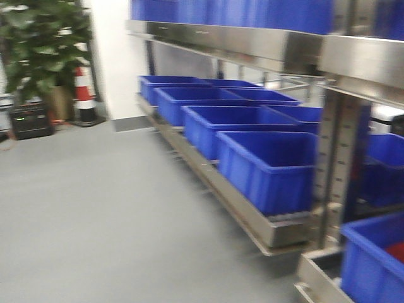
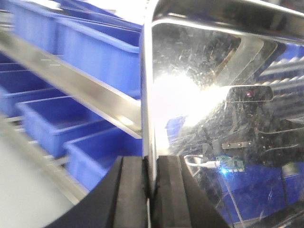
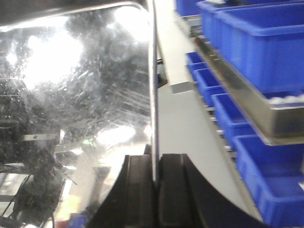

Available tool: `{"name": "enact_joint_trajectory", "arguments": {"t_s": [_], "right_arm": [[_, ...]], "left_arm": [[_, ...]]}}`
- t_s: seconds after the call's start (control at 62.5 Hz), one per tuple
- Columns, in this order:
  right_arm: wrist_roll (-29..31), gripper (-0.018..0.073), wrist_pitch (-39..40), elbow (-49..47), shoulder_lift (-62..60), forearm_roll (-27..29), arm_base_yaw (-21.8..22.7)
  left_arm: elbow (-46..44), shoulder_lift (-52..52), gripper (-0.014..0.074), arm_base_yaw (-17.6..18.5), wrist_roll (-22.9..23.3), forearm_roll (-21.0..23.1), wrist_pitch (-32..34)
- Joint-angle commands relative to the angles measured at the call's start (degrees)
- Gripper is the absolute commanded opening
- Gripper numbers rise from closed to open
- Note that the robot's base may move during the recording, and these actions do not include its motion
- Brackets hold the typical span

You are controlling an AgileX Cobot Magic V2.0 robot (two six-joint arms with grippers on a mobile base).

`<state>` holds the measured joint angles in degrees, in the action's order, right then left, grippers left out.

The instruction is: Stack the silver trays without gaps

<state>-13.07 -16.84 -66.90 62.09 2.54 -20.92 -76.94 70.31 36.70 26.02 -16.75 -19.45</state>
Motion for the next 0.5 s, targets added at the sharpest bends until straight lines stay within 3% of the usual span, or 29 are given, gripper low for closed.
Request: {"name": "enact_joint_trajectory", "arguments": {"t_s": [0.0,0.48], "right_arm": [[0.1,-0.0067,4.9,-0.6,0.0,2.6,-1.1],[0.1,-0.0067,4.9,-0.6,0.0,2.6,-1.1]], "left_arm": [[-0.4,-0.1,-0.0019,1.2,0.1,2.2,5.3],[-0.4,-0.1,-0.0019,1.2,0.1,2.2,5.3]]}}
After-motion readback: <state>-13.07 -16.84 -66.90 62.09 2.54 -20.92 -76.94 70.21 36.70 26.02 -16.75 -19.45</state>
